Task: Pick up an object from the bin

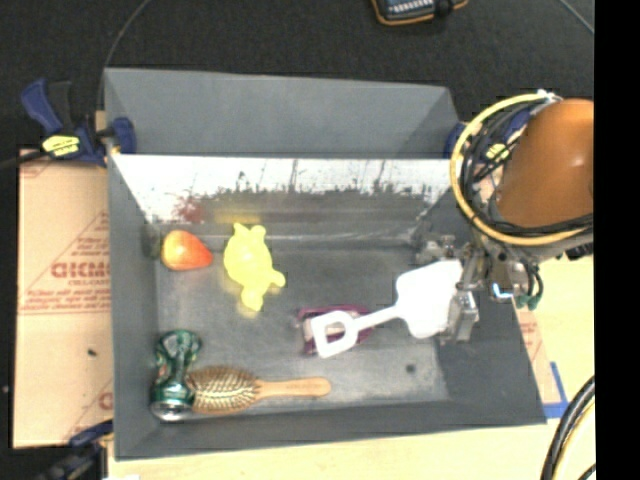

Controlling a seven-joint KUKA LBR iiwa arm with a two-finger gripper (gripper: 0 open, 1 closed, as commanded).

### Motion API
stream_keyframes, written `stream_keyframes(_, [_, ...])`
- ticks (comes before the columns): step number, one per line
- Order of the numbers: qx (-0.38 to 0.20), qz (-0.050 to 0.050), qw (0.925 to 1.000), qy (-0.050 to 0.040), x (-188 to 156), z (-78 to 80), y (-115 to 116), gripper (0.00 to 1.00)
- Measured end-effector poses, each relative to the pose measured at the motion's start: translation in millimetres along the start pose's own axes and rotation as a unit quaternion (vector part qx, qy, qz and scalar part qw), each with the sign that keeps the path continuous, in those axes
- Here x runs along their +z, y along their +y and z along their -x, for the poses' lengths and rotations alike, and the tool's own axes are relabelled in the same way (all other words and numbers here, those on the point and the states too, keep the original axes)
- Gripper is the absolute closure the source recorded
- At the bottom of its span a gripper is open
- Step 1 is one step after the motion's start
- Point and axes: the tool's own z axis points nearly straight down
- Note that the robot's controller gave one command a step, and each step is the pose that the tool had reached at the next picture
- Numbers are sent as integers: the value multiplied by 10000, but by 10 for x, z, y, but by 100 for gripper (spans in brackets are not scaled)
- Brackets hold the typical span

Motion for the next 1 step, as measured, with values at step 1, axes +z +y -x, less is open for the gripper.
stream_keyframes(1, [605, 5, 9982, -23, 1416, 299, 752, 0])
